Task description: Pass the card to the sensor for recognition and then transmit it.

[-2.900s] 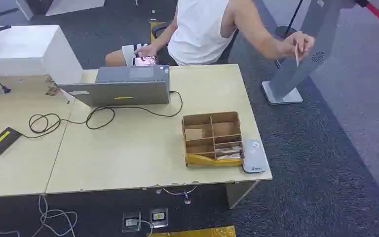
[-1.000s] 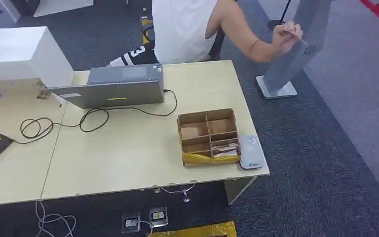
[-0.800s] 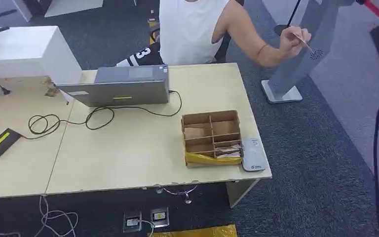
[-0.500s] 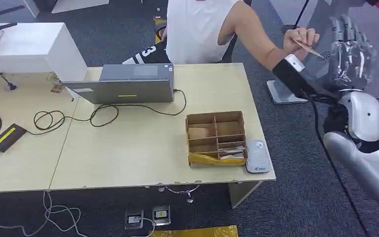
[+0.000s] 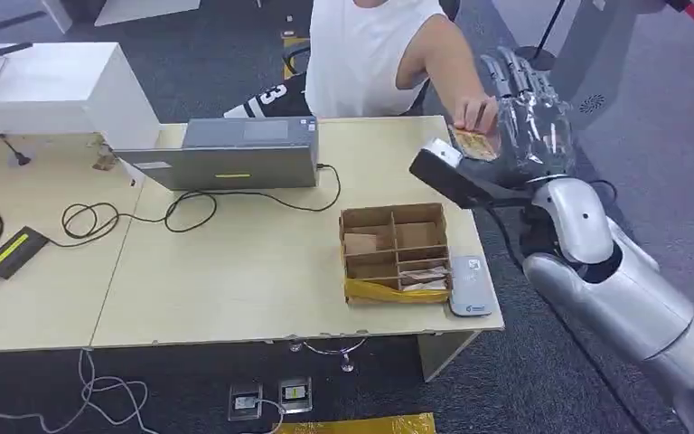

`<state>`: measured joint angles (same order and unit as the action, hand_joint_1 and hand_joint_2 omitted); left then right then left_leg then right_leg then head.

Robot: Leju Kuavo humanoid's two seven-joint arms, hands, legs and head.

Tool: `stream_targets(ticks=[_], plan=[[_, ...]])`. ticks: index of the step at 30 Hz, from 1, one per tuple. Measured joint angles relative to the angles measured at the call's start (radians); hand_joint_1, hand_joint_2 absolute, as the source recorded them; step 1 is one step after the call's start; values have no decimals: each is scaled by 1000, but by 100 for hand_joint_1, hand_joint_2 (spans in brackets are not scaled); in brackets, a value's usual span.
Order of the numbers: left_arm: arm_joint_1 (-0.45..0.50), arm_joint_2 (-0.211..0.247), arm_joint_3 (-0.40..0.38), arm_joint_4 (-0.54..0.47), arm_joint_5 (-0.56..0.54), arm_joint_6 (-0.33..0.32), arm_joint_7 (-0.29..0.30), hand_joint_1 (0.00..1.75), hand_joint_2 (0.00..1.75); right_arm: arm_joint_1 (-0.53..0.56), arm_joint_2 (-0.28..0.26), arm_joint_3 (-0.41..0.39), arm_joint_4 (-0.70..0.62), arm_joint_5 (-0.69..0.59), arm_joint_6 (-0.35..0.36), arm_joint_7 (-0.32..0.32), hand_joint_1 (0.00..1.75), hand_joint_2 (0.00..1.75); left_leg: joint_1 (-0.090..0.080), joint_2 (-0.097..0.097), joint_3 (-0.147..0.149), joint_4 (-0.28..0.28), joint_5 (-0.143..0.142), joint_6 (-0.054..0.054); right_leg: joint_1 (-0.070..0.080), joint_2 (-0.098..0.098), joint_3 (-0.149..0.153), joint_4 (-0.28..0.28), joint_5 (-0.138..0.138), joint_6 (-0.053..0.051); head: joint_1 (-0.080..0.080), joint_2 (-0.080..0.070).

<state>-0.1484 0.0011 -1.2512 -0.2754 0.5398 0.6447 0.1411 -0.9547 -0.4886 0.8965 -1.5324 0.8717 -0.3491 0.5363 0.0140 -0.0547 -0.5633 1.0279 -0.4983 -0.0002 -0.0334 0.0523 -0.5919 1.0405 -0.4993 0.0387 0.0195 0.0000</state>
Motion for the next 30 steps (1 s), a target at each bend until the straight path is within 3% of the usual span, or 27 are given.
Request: stream_targets(ticks=[15, 16, 17, 18, 30], plan=[[-2, 0, 0, -6, -7, 0, 2, 0, 0, -19, 40, 66, 50, -19, -5, -6, 0, 175, 0, 0, 0, 0, 0, 0, 0, 0, 0, 0, 0, 0, 0, 0], [-2, 0, 0, -6, -8, -1, 2, 0, 0, -19, 40, 66, 52, -22, -5, -5, 35, 175, 0, 0, 0, 0, 0, 0, 0, 0, 0, 0, 0, 0, 0, 0], [-2, 0, 0, -7, -10, -2, 2, 0, 0, -19, 41, 67, 52, -25, -5, -4, 162, 175, 0, 0, 0, 0, 0, 0, 0, 0, 0, 0, 0, 0, 0, 0], [-2, 0, 0, -7, -11, -3, 2, 0, 0, -20, 41, 69, 53, -29, -5, -1, 175, 175, 0, 0, 0, 0, 0, 0, 0, 0, 0, 0, 0, 0, 0, 0], [-3, 0, 0, -7, -31, -9, 18, 0, 0, -20, 39, 79, 60, -53, 8, 23, 175, 175, 0, 1, 1, 0, 0, 0, 0, 1, 0, 0, 0, 0, 0, 0]])
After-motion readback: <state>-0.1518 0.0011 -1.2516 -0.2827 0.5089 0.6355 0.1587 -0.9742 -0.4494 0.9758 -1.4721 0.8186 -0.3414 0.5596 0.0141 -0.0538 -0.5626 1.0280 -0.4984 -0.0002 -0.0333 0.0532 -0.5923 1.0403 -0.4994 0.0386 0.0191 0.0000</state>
